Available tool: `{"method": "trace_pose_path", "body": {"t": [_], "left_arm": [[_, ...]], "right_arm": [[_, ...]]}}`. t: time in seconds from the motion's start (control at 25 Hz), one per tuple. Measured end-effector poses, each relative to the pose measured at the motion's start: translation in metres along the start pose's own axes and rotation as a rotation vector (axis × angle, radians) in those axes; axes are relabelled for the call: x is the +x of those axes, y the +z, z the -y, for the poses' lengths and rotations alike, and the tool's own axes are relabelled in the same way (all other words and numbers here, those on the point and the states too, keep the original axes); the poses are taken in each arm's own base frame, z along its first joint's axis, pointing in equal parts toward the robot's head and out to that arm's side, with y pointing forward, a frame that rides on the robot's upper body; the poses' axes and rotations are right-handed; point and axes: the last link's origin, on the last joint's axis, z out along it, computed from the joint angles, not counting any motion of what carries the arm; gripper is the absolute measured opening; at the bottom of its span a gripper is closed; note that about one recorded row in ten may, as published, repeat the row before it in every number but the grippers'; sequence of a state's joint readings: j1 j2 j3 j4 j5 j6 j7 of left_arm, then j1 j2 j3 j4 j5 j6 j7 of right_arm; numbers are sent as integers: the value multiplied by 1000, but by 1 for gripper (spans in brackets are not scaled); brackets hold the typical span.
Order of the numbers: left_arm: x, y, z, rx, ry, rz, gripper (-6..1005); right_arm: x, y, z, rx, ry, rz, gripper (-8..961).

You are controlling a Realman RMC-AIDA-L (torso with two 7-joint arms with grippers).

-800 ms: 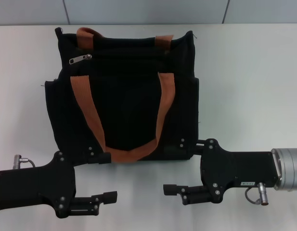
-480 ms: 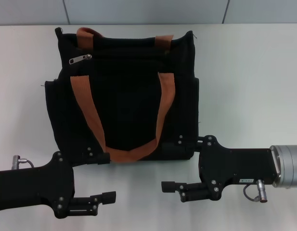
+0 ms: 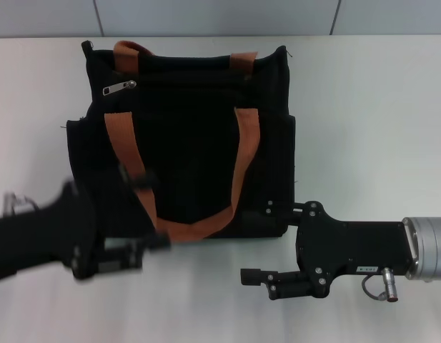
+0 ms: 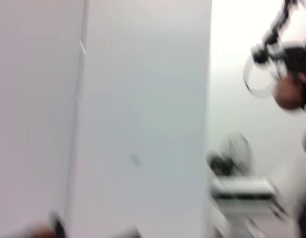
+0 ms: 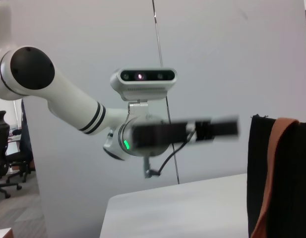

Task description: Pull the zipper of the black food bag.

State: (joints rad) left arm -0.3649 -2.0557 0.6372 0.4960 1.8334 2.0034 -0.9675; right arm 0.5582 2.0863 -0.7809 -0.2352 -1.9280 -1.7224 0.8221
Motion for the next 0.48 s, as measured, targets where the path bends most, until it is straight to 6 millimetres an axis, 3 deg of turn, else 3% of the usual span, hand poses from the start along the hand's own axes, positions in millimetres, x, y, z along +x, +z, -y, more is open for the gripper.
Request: {"method": "trace_pose_path", "body": {"t": [0.16,0.28,0.36,0.4,0.48], "left_arm": [[18,-4,13,138,72,-168,801],[30,-25,29,313,125,-237,802],[31,-35,39,386,135,-217,802],[28,-49,58,497,128,-128,802],[21,-54,68,555,112,-64,802]], "right_arm": [[1,0,-2,2,15,10,773],[2,-1,-4,1,27,14,773],[3,-1,-5,2,31,15,773],[3,-2,-5,3,32,15,773],[3,-2,-6,3,32,14,773]]}}
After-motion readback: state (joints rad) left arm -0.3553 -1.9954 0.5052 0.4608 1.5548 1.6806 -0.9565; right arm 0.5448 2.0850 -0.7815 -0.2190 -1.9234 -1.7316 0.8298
